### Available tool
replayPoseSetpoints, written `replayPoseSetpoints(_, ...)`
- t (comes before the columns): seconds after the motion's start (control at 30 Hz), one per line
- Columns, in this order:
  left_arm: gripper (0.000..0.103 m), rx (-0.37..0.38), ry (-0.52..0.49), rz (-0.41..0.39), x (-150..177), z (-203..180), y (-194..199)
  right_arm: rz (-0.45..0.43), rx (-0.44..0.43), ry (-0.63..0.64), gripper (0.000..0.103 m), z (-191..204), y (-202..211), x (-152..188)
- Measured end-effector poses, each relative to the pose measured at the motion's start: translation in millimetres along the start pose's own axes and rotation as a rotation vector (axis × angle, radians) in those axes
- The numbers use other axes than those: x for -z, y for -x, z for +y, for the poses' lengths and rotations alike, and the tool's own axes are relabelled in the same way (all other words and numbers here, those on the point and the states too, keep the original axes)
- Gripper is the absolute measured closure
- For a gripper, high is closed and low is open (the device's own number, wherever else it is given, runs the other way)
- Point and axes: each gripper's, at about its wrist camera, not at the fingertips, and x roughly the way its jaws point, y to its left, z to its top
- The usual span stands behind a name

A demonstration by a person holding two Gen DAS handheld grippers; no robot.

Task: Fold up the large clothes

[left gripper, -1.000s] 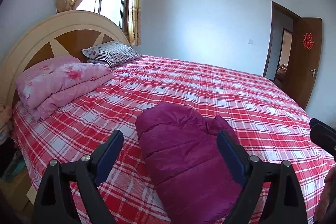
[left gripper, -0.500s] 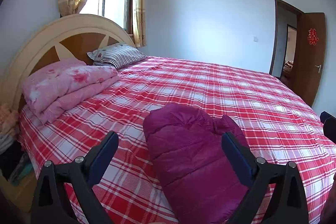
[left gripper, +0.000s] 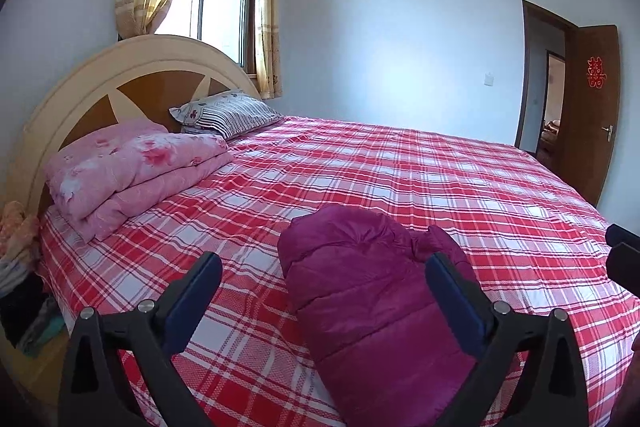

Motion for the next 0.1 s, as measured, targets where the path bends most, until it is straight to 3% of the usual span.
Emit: replayPoseSetpoints(0.1,0.001,0.004,0.001,0.000,0.6,-0.9,-1.0,0.008,0.000,0.001,0.000,0.0,-1.3,1.8)
